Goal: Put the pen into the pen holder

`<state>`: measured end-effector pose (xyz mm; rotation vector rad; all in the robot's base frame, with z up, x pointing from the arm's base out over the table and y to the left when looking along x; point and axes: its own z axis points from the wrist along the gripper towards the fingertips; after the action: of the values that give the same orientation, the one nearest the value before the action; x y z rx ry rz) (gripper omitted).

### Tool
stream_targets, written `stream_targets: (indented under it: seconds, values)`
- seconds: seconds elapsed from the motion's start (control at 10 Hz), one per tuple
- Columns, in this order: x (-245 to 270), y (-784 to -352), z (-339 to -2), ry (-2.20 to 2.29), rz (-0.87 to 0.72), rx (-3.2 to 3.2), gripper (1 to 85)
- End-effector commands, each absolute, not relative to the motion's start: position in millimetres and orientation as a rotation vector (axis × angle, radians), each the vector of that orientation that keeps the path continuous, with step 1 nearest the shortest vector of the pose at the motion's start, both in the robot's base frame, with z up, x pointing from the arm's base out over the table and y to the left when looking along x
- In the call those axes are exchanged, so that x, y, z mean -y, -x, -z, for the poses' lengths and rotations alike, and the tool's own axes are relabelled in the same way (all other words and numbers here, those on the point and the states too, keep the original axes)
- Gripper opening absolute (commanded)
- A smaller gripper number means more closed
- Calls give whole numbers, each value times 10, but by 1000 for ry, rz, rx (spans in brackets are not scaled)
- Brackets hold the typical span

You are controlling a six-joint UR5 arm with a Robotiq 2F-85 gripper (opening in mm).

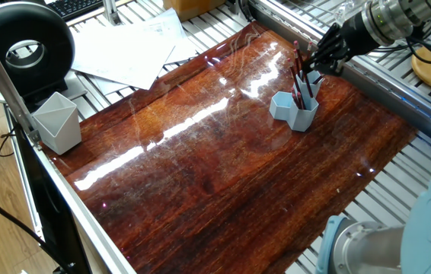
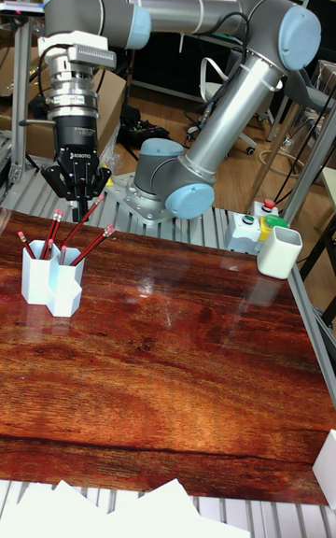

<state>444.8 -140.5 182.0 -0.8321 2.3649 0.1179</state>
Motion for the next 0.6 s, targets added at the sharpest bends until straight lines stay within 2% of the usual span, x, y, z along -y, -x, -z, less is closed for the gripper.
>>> stream_targets:
  seconds: [0.0, 0.5]
  values:
    - [1358, -4478, -1880, 794, -149, -2352, 10]
    - [1316, -4461, -1883, 851, -175, -2305, 10]
